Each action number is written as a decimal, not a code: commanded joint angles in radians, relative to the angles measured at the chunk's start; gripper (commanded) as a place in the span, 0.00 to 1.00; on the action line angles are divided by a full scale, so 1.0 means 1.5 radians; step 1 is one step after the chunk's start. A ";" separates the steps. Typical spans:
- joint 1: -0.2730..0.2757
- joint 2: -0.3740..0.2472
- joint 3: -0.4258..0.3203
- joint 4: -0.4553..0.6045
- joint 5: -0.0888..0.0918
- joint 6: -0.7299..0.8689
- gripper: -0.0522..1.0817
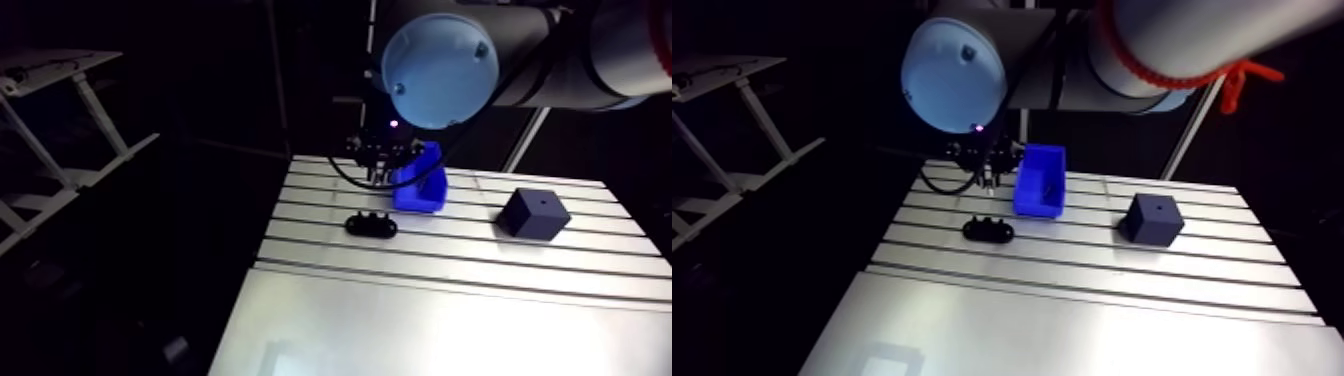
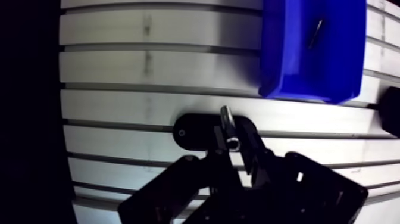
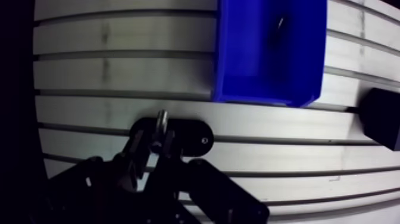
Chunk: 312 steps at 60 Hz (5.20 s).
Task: Pick up the M10 bolt and insert it into the hole until fully seated.
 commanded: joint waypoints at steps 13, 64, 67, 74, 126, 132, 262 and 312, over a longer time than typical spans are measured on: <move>-0.008 -0.049 -0.100 0.100 -0.015 -0.012 1.00; -0.208 -0.029 -0.335 0.519 -0.013 -0.123 1.00; -0.233 -0.029 -0.332 0.523 -0.012 -0.133 1.00; -0.260 -0.022 -0.330 0.524 -0.011 -0.144 1.00; -0.303 0.031 -0.356 0.515 -0.013 -0.189 1.00; -0.303 0.042 -0.359 0.515 -0.013 -0.190 1.00; -0.347 0.130 -0.321 0.463 -0.023 -0.188 1.00; -0.353 0.130 -0.300 0.434 -0.043 -0.192 1.00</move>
